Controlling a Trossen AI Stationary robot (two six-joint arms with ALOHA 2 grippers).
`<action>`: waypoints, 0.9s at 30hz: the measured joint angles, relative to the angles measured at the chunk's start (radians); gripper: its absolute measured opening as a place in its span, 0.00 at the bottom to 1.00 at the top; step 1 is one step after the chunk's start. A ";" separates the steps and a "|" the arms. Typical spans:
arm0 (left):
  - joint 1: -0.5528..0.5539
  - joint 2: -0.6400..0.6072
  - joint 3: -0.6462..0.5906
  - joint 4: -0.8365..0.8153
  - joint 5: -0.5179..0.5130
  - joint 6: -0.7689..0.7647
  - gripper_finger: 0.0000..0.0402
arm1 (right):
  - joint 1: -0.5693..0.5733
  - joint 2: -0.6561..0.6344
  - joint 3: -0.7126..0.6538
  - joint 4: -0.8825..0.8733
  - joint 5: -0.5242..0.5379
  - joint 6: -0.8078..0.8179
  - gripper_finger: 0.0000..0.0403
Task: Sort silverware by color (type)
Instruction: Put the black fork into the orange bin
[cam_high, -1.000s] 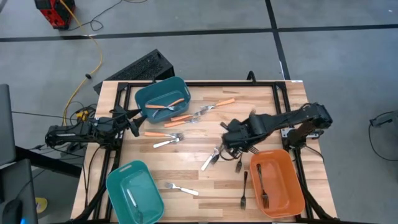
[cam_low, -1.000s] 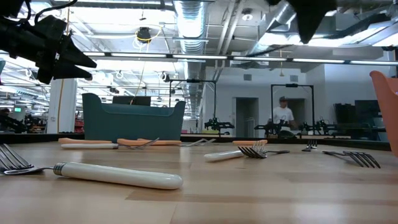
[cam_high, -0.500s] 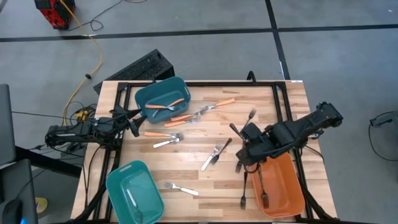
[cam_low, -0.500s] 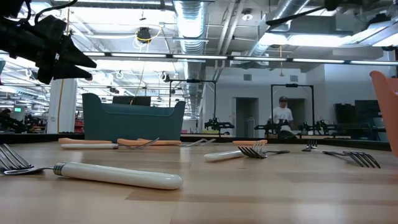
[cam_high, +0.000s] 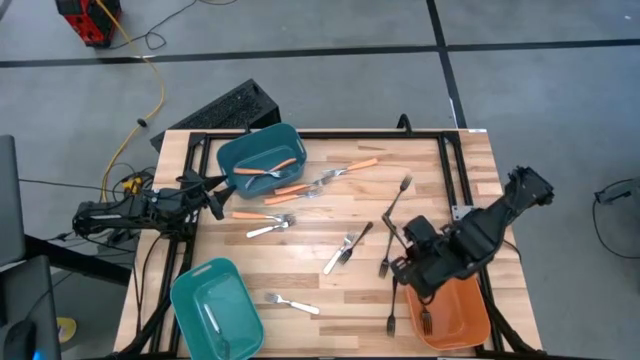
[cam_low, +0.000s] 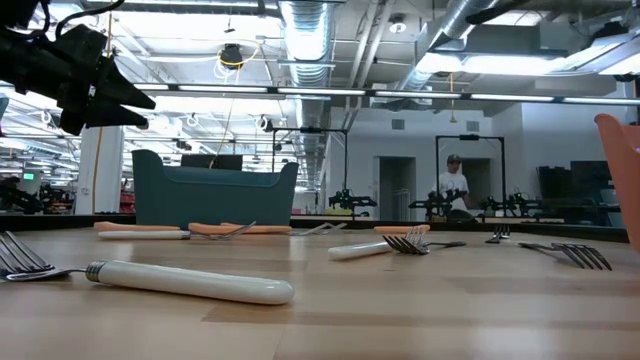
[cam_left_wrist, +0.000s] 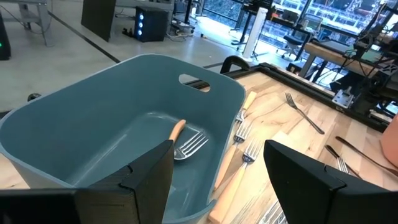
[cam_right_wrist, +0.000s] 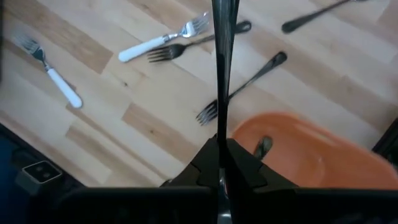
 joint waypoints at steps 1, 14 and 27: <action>0.000 0.000 0.000 0.000 0.000 0.000 0.58 | 0.013 0.000 -0.008 0.000 -0.003 0.026 0.08; 0.000 0.000 0.000 0.000 0.000 0.000 0.58 | 0.231 -0.034 -0.182 -0.001 -0.140 0.433 0.08; 0.000 0.000 0.000 0.000 -0.011 -0.005 0.58 | 0.304 -0.018 -0.255 0.022 -0.274 0.586 0.08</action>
